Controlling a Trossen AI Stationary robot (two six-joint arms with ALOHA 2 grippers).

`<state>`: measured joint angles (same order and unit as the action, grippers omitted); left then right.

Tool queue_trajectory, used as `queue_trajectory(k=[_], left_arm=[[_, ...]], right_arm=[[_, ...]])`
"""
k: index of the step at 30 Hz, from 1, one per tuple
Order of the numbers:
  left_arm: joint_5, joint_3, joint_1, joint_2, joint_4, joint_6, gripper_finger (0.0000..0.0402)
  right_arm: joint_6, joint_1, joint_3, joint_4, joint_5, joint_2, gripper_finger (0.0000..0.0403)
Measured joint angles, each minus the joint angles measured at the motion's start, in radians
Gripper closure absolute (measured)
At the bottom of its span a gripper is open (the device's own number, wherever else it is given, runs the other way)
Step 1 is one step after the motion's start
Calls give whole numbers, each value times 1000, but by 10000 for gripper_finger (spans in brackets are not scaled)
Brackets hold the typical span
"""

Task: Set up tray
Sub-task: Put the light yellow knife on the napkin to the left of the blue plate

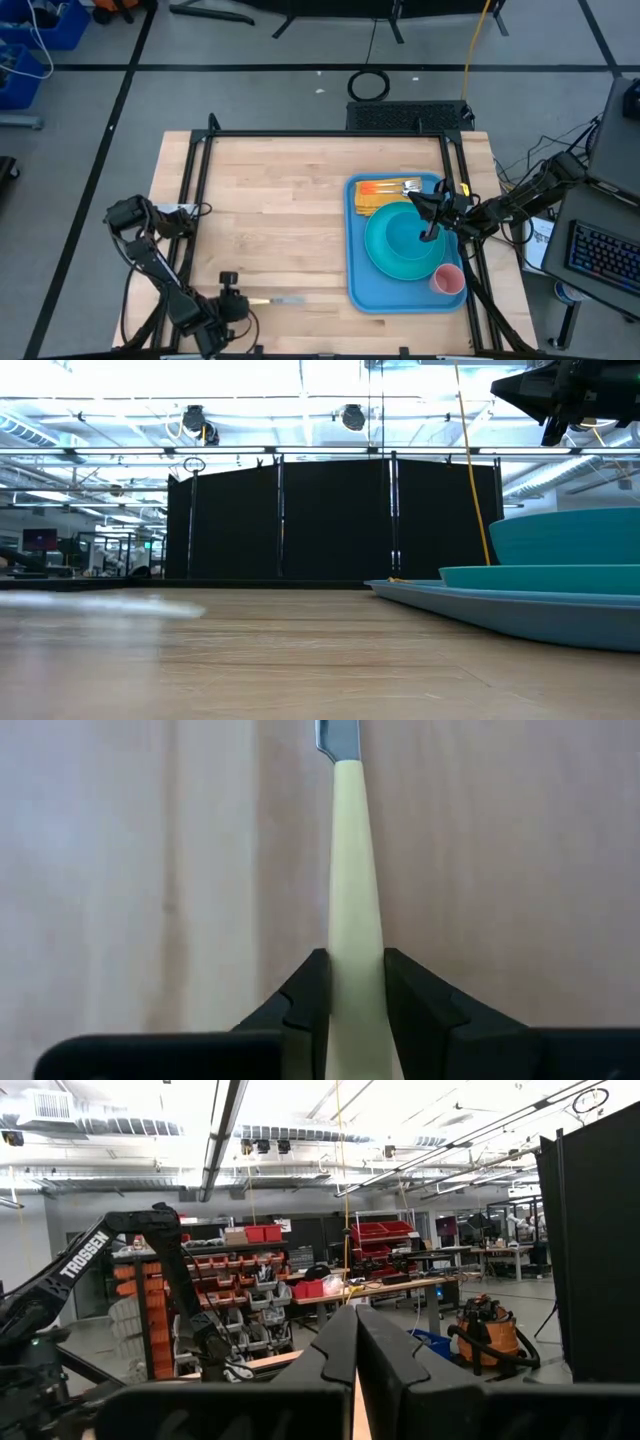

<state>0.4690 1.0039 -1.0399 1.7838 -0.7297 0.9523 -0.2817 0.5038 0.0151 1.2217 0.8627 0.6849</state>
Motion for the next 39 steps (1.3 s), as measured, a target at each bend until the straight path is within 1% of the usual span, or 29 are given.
queue_trajectory(k=[3, 7, 14, 18, 23, 28, 30, 35, 39], left_arm=[[57, 0, 3, -1, -61, 17, 323], [86, 0, 14, -1, -114, 21, 323], [100, 1, 37, -1, -139, 10, 322], [98, 1, 49, -1, -138, 19, 307], [60, 1, 61, -1, -136, 10, 305], [-46, 2, 68, -2, -133, -39, 320], [-55, 2, 69, -2, -136, -42, 320], [-50, 2, 69, -2, -137, -27, 294], [-141, 2, 69, -2, -140, -51, 268]], right_arm=[[0, 0, 0, 0, 0, 0, 403], [0, 0, 0, 0, 0, 0, 403], [0, 0, 0, 0, 0, 0, 403], [0, 0, 0, 0, 0, 0, 403], [0, 0, 0, 0, 0, 0, 403], [0, 0, 0, 0, 0, 0, 403], [0, 0, 0, 0, 0, 0, 403], [0, 0, 0, 0, 0, 0, 403], [0, 0, 0, 0, 0, 0, 403]])
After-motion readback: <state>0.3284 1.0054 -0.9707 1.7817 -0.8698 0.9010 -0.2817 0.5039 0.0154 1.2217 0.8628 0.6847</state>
